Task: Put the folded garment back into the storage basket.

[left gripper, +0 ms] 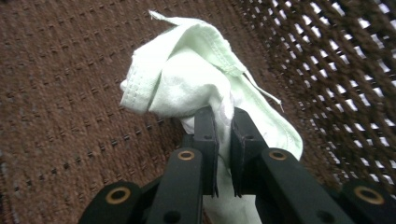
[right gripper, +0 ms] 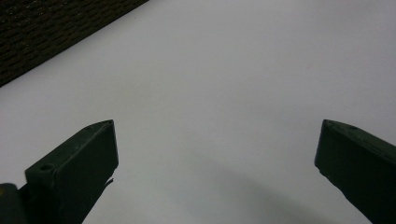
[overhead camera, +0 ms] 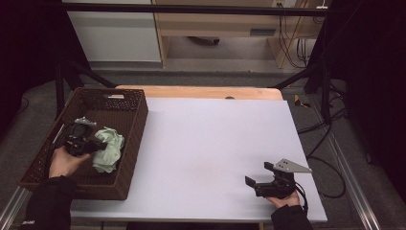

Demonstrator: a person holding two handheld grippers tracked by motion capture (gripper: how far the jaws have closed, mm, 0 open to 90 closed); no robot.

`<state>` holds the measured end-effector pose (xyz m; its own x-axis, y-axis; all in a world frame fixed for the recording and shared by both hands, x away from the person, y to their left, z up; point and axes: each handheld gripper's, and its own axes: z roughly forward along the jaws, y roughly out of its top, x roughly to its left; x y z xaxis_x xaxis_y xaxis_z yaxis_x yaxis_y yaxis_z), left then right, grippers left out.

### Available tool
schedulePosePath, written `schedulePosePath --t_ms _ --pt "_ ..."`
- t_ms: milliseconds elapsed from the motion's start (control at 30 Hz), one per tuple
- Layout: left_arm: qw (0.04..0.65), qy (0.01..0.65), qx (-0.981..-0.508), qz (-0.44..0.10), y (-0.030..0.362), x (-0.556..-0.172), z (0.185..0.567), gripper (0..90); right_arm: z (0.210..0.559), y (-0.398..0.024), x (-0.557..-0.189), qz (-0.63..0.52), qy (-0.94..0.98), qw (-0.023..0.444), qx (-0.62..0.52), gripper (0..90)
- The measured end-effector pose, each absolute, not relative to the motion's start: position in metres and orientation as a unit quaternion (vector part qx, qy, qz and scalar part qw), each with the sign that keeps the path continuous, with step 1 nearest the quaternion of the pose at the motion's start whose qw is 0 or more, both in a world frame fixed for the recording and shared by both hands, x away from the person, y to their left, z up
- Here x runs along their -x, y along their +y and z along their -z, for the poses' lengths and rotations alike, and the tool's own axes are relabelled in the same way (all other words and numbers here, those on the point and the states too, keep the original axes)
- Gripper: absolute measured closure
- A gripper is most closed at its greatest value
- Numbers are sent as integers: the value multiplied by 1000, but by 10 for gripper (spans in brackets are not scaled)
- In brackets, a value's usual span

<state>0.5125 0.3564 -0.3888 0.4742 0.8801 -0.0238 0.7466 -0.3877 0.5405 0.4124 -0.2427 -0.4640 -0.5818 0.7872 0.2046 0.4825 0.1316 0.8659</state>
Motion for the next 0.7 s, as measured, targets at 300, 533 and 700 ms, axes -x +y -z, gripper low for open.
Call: schedulePosePath --t_ms 300,533,700 --pt "226 513 -817 -137 359 -515 394 802 464 -243 -412 -498 737 153 -431 2" --pt "214 527 -811 -138 361 -517 396 766 464 -243 -413 -498 737 152 -431 2" --pt "213 547 -796 -150 365 -517 395 674 464 -243 -412 -498 737 152 -431 2"
